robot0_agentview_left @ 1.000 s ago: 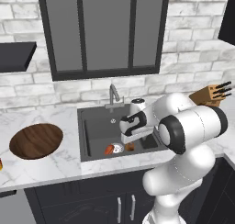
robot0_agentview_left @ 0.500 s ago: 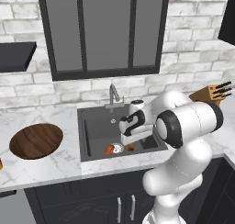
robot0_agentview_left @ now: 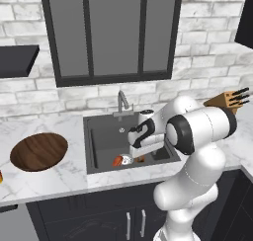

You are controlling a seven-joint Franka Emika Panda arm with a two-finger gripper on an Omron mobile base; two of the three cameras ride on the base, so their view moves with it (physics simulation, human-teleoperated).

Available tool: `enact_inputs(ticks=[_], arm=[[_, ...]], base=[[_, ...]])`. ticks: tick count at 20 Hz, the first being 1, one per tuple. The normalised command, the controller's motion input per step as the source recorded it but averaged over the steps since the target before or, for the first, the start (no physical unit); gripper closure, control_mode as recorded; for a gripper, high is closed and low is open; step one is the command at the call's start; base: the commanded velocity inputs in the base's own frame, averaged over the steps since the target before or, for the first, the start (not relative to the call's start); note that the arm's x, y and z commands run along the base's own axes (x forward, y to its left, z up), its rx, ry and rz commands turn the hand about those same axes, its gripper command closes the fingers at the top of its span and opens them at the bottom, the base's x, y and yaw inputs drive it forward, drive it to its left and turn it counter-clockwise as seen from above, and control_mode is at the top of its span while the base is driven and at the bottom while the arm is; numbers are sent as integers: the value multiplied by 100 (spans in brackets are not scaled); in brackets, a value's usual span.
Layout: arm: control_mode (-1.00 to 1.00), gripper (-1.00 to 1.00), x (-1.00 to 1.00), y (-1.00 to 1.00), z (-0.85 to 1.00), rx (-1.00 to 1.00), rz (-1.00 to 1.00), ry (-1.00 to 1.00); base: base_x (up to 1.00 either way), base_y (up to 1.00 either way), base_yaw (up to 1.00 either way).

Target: Remove the potato and sweet potato from the sink. Then move the bowl and cup from the counter to the sink for washing.

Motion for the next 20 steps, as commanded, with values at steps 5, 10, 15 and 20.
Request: enact_inputs(ticks=[5, 10, 15, 20], arm=[[-100, -100, 1, 0, -12, 0, -1, 0], [-100, -100, 6, 0, -12, 0, -1, 0], [-100, -100, 9, 0, -10, 0, -1, 0], [-100, -100, 11, 0, -9, 0, -1, 0]], base=[[0, 0, 0], [0, 0, 0], [0, 0, 0], [0, 0, 0]])
